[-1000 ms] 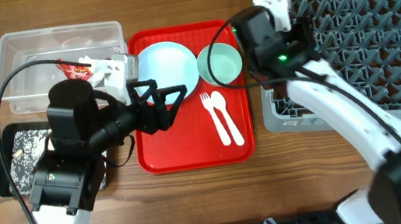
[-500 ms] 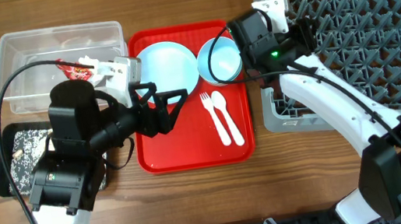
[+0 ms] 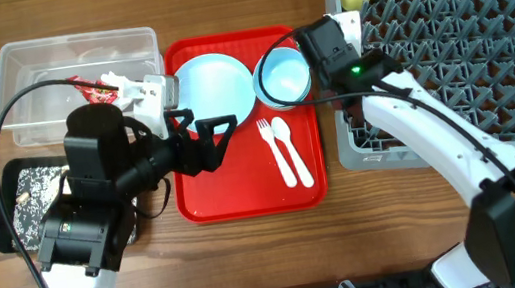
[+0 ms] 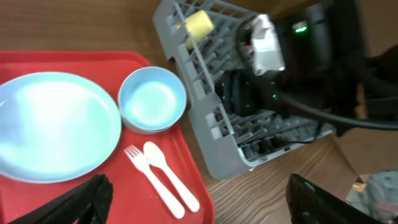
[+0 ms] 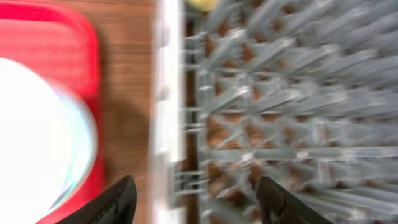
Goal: Sort waste into correct bins and load items into the dishwasher rack
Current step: 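Move the blue bowl with the right gripper over the rack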
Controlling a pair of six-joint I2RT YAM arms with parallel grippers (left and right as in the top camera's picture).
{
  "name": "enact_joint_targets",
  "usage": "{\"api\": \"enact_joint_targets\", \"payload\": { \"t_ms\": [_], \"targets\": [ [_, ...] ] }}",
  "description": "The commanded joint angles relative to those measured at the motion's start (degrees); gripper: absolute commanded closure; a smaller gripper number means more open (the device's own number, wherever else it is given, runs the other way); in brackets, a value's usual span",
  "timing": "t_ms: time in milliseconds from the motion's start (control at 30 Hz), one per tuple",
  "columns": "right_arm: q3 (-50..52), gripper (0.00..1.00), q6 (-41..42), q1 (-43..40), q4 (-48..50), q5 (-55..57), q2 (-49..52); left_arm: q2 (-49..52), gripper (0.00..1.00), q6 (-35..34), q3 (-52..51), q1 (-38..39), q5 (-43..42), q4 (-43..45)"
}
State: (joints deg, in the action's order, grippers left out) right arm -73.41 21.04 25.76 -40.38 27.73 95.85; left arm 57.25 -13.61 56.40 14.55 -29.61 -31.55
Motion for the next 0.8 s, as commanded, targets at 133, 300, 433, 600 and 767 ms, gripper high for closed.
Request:
{"api": "enact_joint_targets", "payload": {
  "t_ms": [133,300,433,600,767],
  "targets": [
    [-2.54,0.33,1.46,-0.13,3.39,-17.99,-3.3,-0.13,0.09,1.2,-0.26,-0.31,2.47,-0.61],
    [-2.54,0.33,1.7,-0.13,3.93,-17.97,-1.27,-0.13,0.08,1.2,-0.26,-0.31,2.47,-0.63],
    [-2.54,0.33,2.93,-0.13,5.33,-17.94,1.09,-0.13,0.08,1.2,-0.26,-0.31,2.47,-0.66],
    [-2.54,0.34,3.5,-0.13,9.53,-19.21,4.28,-0.13,0.08,1.2,-0.26,-0.31,2.47,-0.68],
    [-2.54,0.34,3.58,-0.13,13.09,-16.57,6.91,-0.13,0.08,1.2,-0.26,-0.31,2.45,-0.85]
  ]
}}
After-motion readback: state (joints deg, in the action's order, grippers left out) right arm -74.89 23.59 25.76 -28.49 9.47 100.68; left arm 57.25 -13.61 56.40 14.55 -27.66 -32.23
